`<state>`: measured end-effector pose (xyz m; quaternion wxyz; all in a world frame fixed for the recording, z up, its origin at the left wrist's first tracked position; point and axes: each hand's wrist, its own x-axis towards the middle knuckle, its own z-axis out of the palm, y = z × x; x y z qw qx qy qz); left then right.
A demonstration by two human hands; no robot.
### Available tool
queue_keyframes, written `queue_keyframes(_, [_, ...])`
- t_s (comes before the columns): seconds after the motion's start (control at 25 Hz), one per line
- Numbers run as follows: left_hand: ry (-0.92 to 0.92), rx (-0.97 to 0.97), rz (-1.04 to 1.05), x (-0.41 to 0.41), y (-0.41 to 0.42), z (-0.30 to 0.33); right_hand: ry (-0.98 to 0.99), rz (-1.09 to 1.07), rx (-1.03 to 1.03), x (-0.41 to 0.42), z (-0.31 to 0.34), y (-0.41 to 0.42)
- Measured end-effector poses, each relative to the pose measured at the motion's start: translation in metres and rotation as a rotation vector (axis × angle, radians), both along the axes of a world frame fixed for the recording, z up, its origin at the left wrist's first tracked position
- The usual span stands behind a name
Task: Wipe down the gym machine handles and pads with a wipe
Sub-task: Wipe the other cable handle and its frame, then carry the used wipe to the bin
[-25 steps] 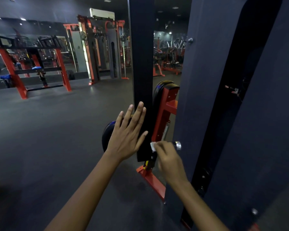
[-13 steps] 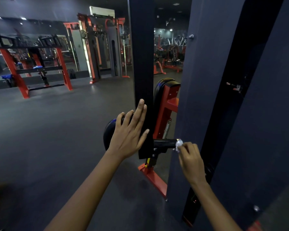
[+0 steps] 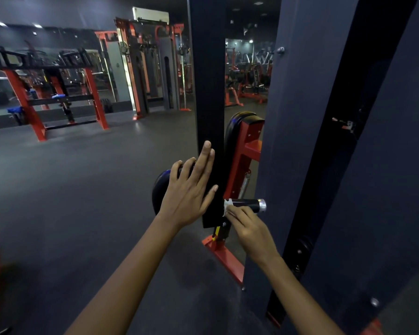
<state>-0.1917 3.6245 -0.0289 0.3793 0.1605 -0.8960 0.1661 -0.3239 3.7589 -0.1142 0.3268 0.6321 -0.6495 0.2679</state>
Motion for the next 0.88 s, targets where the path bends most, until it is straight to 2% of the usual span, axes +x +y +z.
queue_keyframes(0.12, [0.008, -0.001, -0.005, -0.003, 0.0, -0.001, 0.007, -0.042, -0.007, -0.022, -0.001, 0.016])
queue_keyframes(0.28, [0.011, 0.002, -0.004, -0.004, 0.002, -0.001, -0.069, -0.2, 0.035, -0.05, -0.007, 0.036])
queue_keyframes(0.44, [0.022, 0.016, -0.012, -0.004, 0.003, -0.001, -0.175, -0.259, -0.013, -0.055, -0.013, 0.042])
queue_keyframes(0.56, [0.021, 0.016, -0.01, -0.004, 0.002, -0.002, -0.249, -0.223, -0.064, -0.044, -0.01, 0.039])
queue_keyframes(0.68, [0.015, 0.028, -0.009, -0.003, 0.002, -0.003, -0.229, -0.091, -0.096, -0.02, 0.0, 0.026])
queue_keyframes(0.88, [0.001, 0.022, -0.003, -0.002, 0.002, -0.002, -0.119, 0.023, 0.06, 0.007, 0.0, 0.003])
